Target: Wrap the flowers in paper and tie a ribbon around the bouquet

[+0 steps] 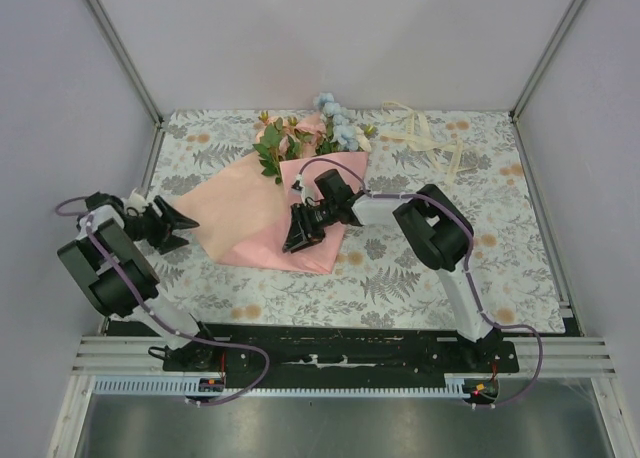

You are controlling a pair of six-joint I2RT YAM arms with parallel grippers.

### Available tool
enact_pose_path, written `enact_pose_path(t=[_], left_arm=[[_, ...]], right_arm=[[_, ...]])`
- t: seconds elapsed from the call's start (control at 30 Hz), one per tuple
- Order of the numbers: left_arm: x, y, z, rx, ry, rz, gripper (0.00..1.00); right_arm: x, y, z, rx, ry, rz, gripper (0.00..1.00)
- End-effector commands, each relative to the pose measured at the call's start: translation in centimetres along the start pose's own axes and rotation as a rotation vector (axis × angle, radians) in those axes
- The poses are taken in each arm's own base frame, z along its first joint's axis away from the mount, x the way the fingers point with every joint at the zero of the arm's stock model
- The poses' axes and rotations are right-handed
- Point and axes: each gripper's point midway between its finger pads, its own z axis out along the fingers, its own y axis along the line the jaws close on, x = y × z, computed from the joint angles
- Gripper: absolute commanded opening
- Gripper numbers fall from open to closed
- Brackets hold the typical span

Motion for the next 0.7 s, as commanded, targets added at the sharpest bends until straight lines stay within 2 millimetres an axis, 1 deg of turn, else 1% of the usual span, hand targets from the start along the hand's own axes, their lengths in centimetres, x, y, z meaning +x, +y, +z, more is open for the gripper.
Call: enact_pose_path(t=[0.0,0.03,0.17,0.27,0.33,0.43,0.53,0.57,0.63,0.67], left_arm=[[-2.4,4.0,-1.5,-0.096,-0.040,0.018,0.83],[-2.9,4.7,-1.2,-0.107,-0.041,0.023,0.84],[-6.4,6.2,-0.2,-0.128,-0.108,0.060,0.86],[-8.0,7.1,1.0,-0.141,-0.139,0.045,0.86],[-7.9,7.1,2.3,-0.149,-0.120,0.057,0.86],[-7.1,7.5,4.5,-0.187,-0.090,0.071,0.84],[-6.7,7.4,6.8,-0.186,-0.064,0.075,0.83],[-6.4,7.0,7.7,-0.165,-0.044,0.072,0.82],[-7.5,6.1,8.3,-0.140,-0.054,0.106,0.82],[-7.5,5.5,8.8,-0.112,-0.040,0.107,0.82]], right_arm=[[0.8,-2.9,0.9,0.081,0.019,0.054,0.49],[0.9,-3.1,1.0,0.082,0.023,0.063,0.48],[1.3,-3.7,1.1,0.087,0.032,0.091,0.47],[1.5,-3.7,1.0,0.088,0.037,0.095,0.46],[1.7,-3.9,0.8,0.097,0.036,0.103,0.46],[2.1,-4.2,0.7,0.104,0.041,0.121,0.45],[2.2,-4.1,0.7,0.107,0.043,0.125,0.45],[2.2,-4.1,0.7,0.105,0.044,0.127,0.45],[2.2,-4.2,0.8,0.106,0.046,0.131,0.45],[2.2,-4.3,0.8,0.106,0.048,0.132,0.45]])
